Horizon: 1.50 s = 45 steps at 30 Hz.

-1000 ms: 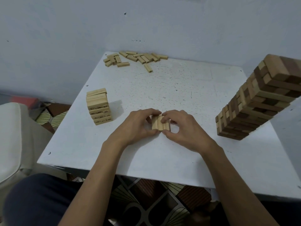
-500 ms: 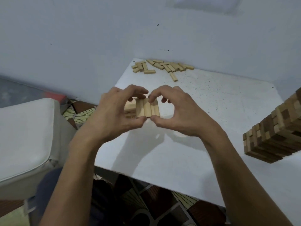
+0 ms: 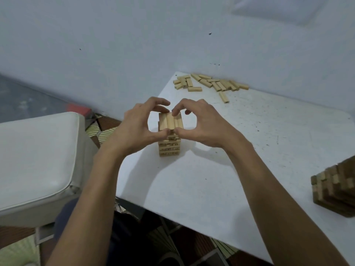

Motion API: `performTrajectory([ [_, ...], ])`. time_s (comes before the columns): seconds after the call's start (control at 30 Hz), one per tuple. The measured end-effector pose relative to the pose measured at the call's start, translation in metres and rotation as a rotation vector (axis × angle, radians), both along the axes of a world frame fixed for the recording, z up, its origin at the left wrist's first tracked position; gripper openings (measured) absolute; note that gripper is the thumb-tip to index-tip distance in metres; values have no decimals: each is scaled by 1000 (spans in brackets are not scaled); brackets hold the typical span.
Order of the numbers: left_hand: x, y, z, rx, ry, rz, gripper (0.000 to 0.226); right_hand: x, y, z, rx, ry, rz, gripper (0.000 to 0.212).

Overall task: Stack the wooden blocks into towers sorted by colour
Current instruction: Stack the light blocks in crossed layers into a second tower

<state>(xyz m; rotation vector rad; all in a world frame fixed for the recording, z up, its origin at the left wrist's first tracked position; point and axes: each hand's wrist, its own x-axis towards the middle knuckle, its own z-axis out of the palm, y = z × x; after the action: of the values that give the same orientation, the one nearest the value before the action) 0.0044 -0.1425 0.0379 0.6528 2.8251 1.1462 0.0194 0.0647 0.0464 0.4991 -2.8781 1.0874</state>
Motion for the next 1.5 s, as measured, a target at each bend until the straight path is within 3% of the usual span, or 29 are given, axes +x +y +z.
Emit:
performTrajectory([
  [0.23, -1, -2, -6, 8, -36, -12, 60, -2, -2, -6, 31, -13, 20, 33],
  [0.43, 1, 1, -5, 2, 42, -20, 67, 2, 3, -7, 47, 34, 5, 45],
  [0.63, 26, 44, 5, 171, 273, -73, 40, 11, 34, -5, -55, 96, -136, 36],
  [0.73, 31, 89, -1, 184, 269, -142, 30, 4, 60, -12, -65, 102, -251, 33],
  [0.83, 22, 132, -16, 157, 209, -148, 28, -10, 89, -23, 2, 84, -383, 37],
  [1.03, -33, 192, -54, 97, 76, 96, 37, -52, 136, -52, 159, 32, -542, 46],
  [1.2, -81, 218, -76, -6, 21, 207, 42, -83, 154, -72, 252, -13, -495, 52],
  [1.5, -128, 241, -93, -194, 153, 180, 43, -151, 168, -73, 513, -22, -412, 66],
])
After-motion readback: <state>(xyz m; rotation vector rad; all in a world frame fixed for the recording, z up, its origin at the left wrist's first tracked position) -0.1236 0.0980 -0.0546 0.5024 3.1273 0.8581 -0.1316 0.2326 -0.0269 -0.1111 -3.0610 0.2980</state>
